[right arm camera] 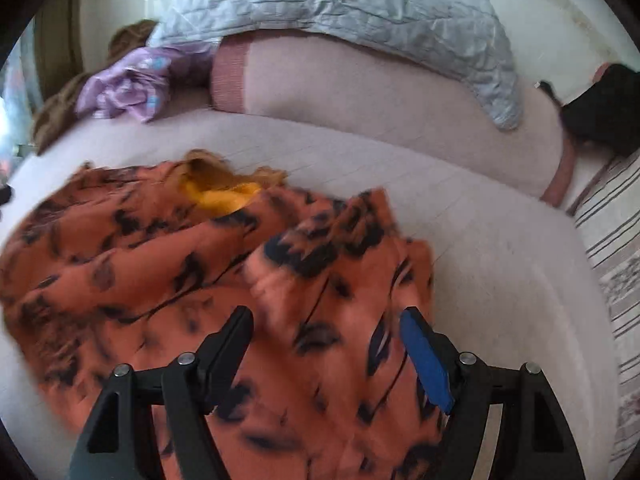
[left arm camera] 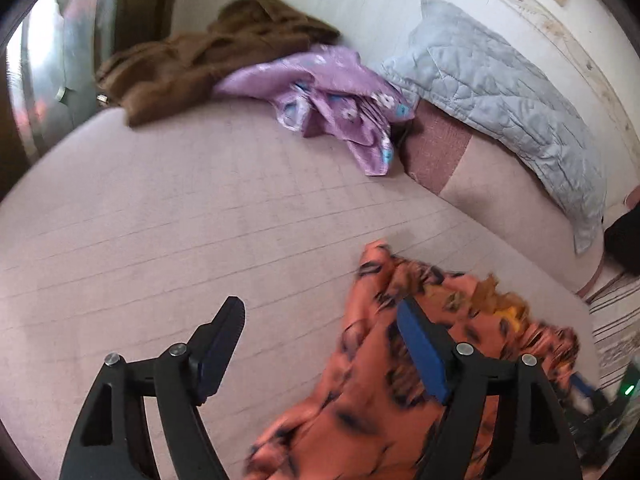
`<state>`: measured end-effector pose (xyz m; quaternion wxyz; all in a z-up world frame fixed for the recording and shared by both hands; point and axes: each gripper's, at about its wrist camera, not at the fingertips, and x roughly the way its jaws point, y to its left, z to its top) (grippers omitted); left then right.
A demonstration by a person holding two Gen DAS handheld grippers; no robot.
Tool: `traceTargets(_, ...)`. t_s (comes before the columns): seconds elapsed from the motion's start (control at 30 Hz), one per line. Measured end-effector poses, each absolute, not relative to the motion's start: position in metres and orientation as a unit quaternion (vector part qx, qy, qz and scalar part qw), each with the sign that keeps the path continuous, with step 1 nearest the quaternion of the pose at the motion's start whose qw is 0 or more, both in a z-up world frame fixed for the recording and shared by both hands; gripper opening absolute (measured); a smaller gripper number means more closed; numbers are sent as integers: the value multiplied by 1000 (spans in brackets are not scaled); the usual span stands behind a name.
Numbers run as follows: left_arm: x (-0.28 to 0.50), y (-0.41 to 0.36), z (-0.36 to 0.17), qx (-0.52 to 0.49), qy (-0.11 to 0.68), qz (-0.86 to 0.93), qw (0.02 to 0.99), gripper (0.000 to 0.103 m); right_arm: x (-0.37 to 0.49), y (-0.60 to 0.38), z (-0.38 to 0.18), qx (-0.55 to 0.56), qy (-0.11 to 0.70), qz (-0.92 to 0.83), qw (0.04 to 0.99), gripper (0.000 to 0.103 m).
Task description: Fold small clothes
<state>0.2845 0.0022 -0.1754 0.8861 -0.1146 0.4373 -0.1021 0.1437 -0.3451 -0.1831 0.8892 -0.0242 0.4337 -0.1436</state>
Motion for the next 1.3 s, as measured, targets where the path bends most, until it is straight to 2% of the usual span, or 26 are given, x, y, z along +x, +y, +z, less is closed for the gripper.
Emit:
traceTargets(0.03, 298, -8, -178, -110, 462, -117, 872, 82, 146, -352, -188, -18, 432, -149, 889, 76)
traceTargets(0.1, 321, -30, -191, -92, 521, -126, 839, 83, 143, -381, -197, 46, 442, -145, 884, 43)
traceTargets(0.13, 329, -41, -197, -82, 539, -121, 829, 82, 140, -393, -199, 73, 450, -143, 879, 37)
traceTargets(0.17, 333, -53, -202, -68, 548, -130, 824, 81, 136, -407, -199, 103, 447, -139, 878, 26)
traceTargets(0.2, 334, -64, -207, -43, 554, -134, 820, 74, 127, -427, -193, 142, 429, -137, 882, 17)
traceTargets(0.23, 334, -76, -212, -6, 563, -125, 817, 38, 124, -436, -189, 160, 419, -142, 882, 17)
traceTargets(0.27, 332, -90, -219, 38, 572, -109, 812, 21, 114, -453, -181, 196, 398, -146, 884, 16)
traceTargets(0.3, 329, -97, -218, 57, 564, -104, 817, 20, 106, -465, -176, 226, 380, -144, 885, 13)
traceTargets(0.33, 324, -103, -216, 74, 552, -100, 825, 14, 97, -478, -170, 256, 360, -143, 886, 11)
traceTargets(0.4, 317, -110, -211, 100, 539, -92, 831, 13, 82, -499, -162, 284, 330, -157, 886, 11)
traceTargets(0.53, 314, -102, -193, 79, 528, -73, 842, 12, 65, -536, -176, 348, 323, -195, 858, 11)
traceTargets(0.57, 313, -98, -187, 68, 524, -71, 846, 11, 55, -547, -177, 370, 320, -216, 845, 15)
traceTargets(0.63, 311, -90, -174, 48, 510, -69, 856, 11, 37, -571, -190, 433, 304, -235, 815, 16)
traceTargets(0.7, 308, -82, -157, 50, 473, -56, 878, 8, 26, -584, -194, 469, 298, -242, 795, 16)
traceTargets(0.8, 310, -65, -139, 69, 419, -16, 905, 8, 20, -578, -179, 441, 276, -223, 824, 16)
traceTargets(0.93, 314, -60, -145, 19, 478, -73, 875, 10, 37, -538, -164, 394, 288, -142, 861, 16)
traceTargets(1.0, 310, -73, -149, 22, 496, -100, 862, 46, 55, -511, -167, 378, 316, -70, 867, 16)
traceTargets(1.03, 308, -78, -150, 27, 500, -106, 859, 79, 64, -499, -172, 368, 335, -47, 866, 16)
traceTargets(1.07, 305, -82, -150, 31, 497, -112, 860, 87, 71, -484, -177, 356, 358, -25, 863, 16)
traceTargets(1.23, 311, -102, -165, 66, 506, -119, 852, 86, 84, -448, -196, 312, 417, 6, 854, 16)
traceTargets(1.3, 319, -106, -175, 86, 506, -104, 852, 73, 86, -443, -201, 302, 428, 11, 852, 16)
